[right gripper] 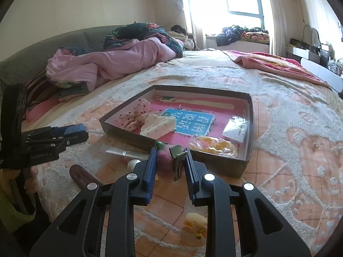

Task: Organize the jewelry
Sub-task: 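Lift and carry the blue box over the tray while the right carries the pom-pom clip there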

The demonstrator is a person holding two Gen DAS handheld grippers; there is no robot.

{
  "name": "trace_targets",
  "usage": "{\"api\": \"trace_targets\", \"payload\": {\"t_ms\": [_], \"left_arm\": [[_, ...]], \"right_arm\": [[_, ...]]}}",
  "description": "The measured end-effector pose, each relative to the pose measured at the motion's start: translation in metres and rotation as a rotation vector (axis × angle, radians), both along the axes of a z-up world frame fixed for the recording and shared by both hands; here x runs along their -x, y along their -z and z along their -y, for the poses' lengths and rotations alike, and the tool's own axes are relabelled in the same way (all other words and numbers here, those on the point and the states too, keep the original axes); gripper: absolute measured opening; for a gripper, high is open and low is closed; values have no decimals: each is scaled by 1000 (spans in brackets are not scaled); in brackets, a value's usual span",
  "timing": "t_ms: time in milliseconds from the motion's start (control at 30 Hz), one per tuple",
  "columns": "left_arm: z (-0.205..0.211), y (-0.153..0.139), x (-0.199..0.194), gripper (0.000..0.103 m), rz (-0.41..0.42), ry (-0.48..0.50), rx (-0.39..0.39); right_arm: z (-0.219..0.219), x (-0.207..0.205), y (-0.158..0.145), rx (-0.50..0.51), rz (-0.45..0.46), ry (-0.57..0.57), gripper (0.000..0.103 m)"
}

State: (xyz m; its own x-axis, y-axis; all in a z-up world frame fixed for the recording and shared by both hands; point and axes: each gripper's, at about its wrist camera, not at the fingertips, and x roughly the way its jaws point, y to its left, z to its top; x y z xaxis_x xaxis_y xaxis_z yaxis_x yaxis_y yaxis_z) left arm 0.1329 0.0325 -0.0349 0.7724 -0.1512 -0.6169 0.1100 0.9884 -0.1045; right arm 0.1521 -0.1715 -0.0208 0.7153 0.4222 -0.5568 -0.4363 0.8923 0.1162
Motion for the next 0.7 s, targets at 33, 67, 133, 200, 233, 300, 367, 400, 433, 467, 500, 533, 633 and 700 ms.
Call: {"api": "trace_targets", "payload": {"t_ms": [33,67,133,200,233,300,367,400,433,467,500,533,633,700], "left_arm": [[-1,-2,0,45,6,-5,1],[-1,-3,0,45,9,-7,4],[-1,-6,-2,45,15,-11,7],[-2,-7,-4,45,17,-13,10],[-2,-7,-6,45,18,-13,10],[0,-9,-8,45,22,-14,7],[2,-10,-11,45,26,-10,6],[3,-10,-11,45,29,-10,5],[4,-11,-13,44,31,-8,4],[5,-11,-14,45,32,-6,3],[6,-12,-16,45,33,-6,1],[7,-12,-17,45,35,-5,-1],[9,-13,-22,45,40,-3,-1],[11,-15,-27,45,46,-1,0]], "right_arm": [[-1,0,-1,1,3,-2,24],[-2,-1,-2,2,5,-4,24],[-3,-2,-3,-1,9,-5,24],[-3,-3,-4,-3,11,-7,24],[-3,-4,-5,-3,14,-6,24],[-3,-6,-7,-4,18,0,24],[-1,-6,-7,-6,22,3,24],[-1,-8,-8,-6,25,7,24],[0,-9,-9,-7,27,11,24],[1,-11,-10,-10,27,13,24],[2,-11,-10,-11,28,16,24],[3,-12,-11,-11,32,21,24],[6,-17,-14,-13,38,31,24],[9,-21,-16,-13,43,40,24]]}}
